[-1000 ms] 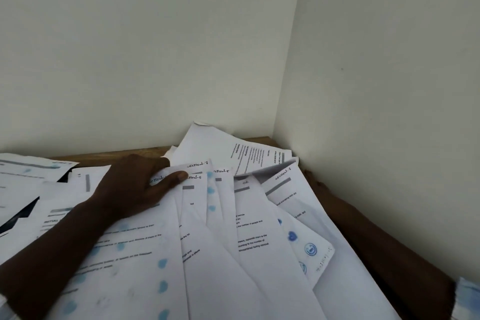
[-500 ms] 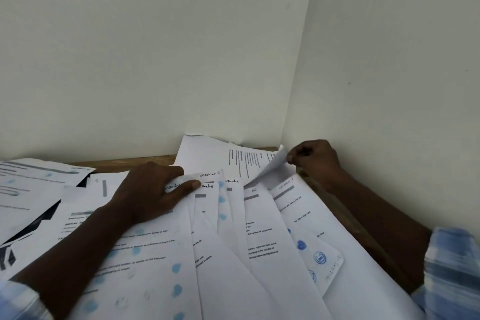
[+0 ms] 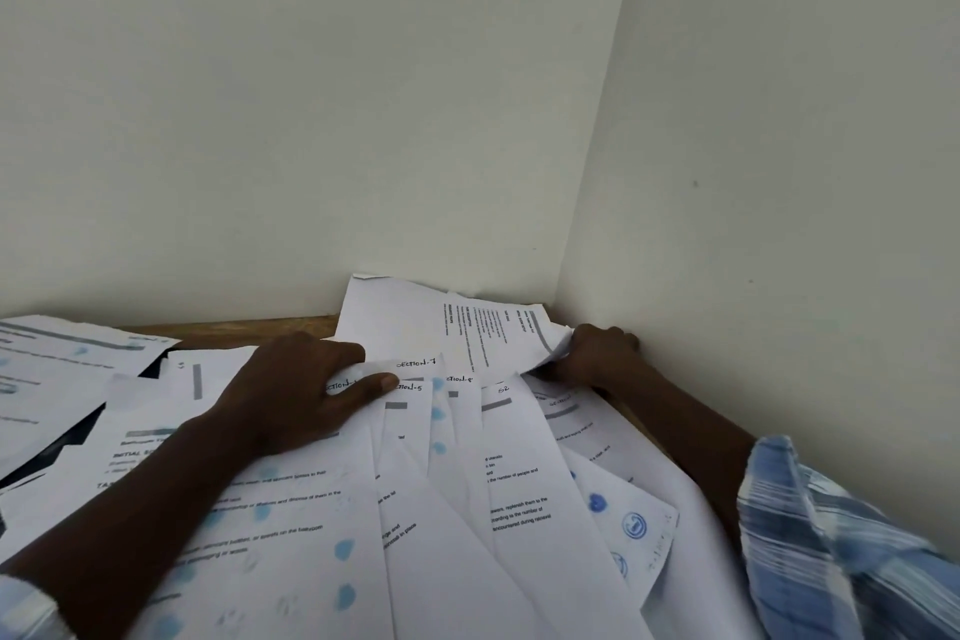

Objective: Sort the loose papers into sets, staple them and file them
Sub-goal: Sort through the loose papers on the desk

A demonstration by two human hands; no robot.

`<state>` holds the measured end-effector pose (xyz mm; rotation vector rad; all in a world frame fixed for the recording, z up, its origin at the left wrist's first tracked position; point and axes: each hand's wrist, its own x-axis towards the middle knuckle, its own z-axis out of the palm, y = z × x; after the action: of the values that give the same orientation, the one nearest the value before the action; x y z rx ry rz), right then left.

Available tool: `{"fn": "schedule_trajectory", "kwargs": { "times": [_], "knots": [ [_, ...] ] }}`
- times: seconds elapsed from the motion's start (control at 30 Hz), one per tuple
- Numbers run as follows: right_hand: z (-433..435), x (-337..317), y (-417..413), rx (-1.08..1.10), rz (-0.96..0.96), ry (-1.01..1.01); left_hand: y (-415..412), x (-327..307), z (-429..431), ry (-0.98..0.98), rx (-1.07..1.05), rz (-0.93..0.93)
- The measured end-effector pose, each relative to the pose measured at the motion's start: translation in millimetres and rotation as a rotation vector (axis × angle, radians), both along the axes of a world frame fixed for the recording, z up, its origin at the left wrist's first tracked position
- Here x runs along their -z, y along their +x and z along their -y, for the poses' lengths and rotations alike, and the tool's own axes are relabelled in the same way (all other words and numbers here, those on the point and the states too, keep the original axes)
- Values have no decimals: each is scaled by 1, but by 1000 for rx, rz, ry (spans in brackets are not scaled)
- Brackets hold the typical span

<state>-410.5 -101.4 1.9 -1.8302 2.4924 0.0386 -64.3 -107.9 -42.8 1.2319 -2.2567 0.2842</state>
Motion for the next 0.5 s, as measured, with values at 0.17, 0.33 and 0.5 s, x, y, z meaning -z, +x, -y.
{"fn": "schedule_trajectory", "kwargs": {
  "times": [0.17, 0.33, 0.5],
  "knots": [
    [4, 7, -3, -39, 213, -100, 1, -2, -1, -4, 29, -18],
    [4, 12, -4, -33, 551, -229, 1, -1, 0, -13, 38, -22],
    [10, -25, -19, 42, 732, -655, 2, 2, 2, -16, 32, -23]
  ]
}}
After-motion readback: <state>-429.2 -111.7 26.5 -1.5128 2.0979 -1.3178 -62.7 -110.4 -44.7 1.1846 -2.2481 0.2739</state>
